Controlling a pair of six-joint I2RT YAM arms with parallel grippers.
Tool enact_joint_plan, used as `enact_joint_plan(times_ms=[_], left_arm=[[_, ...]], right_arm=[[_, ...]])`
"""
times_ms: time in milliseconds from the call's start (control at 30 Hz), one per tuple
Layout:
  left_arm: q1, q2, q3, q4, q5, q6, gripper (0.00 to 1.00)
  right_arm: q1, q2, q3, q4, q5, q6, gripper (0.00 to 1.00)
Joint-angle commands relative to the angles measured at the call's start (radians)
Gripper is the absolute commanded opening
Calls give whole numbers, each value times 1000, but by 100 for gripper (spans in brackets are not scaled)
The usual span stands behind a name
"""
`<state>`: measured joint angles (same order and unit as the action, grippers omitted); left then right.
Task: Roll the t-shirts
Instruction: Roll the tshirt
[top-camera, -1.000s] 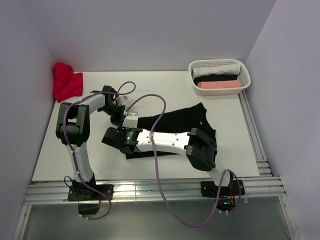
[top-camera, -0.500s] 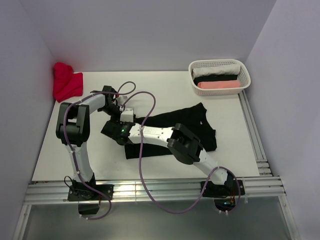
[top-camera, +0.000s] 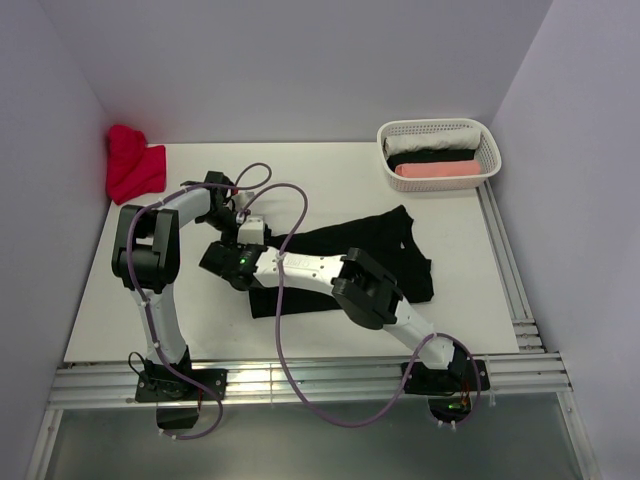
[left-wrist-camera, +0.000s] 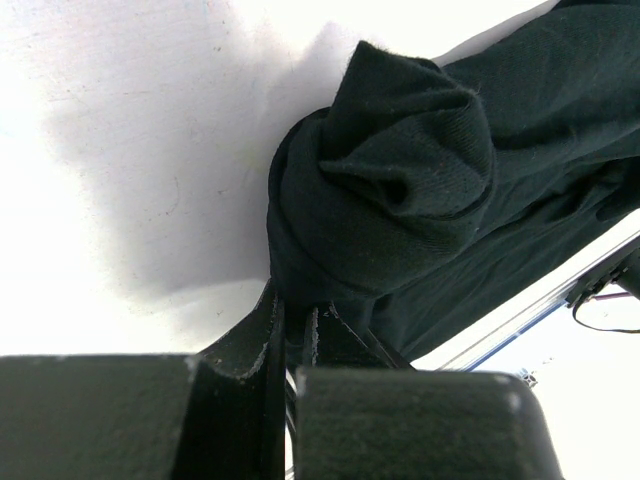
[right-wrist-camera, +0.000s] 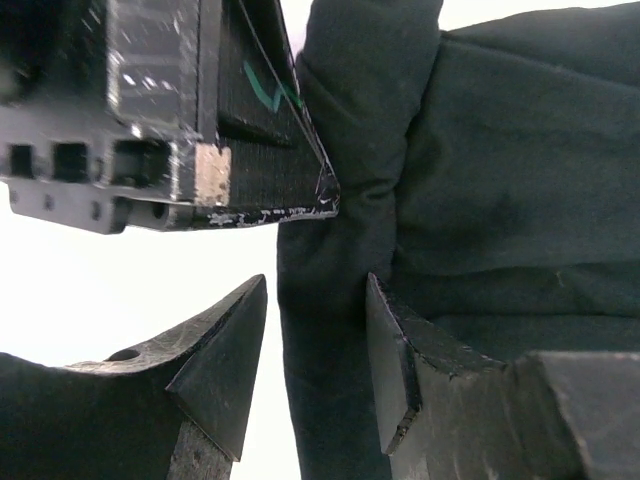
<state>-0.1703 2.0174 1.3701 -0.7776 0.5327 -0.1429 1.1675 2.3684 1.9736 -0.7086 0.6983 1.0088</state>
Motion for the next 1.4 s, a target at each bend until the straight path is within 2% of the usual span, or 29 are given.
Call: enact_joint_plan(times_ms=[0,200,267,300,400,433,533,567,633,667,733,867,1100,1233,1367], left_arm=[[-9,-6,34,0,-23,12,0],[-11,-6,44,-12,-31,17,0],[-11,-5,47,-15,-31,19,0],[-9,-5,52,-20,-20,20,0],[-9,3,73,-41,1,35,1],[-8,6,81,-57,19,45,2],[5,6,121,-81,67,68,17],[15,6,133,-101,85,77,27],[26,0,171,-123,157,110,35],[37,-3,188,-150,180,123,43],[44,-9,236,-178,214,187,49],[78,-46,268,-199,277,223,60],[146,-114,195,-213,311,321,62],[161,-129,101,-114,248,318,61],[158,-103,21,-40,242,325,62]], right_arm=[[9,41,42,-35,-11,10,52],[9,69,27,-58,-49,43,49],[8,65,5,-54,-68,53,38],[6,63,-4,-49,-75,59,29],[-5,39,-64,-9,-130,62,18],[-8,28,-87,39,-146,57,13],[-32,-44,-226,214,-236,54,8],[-41,-95,-317,274,-270,51,7],[-66,-139,-440,447,-359,51,6],[-75,-176,-471,495,-384,54,6],[-98,-202,-522,609,-448,62,6],[-134,-259,-679,829,-581,99,6],[-216,-262,-938,1435,-824,304,6],[-233,-230,-1005,1593,-867,390,6],[-235,-209,-1000,1595,-882,412,6]])
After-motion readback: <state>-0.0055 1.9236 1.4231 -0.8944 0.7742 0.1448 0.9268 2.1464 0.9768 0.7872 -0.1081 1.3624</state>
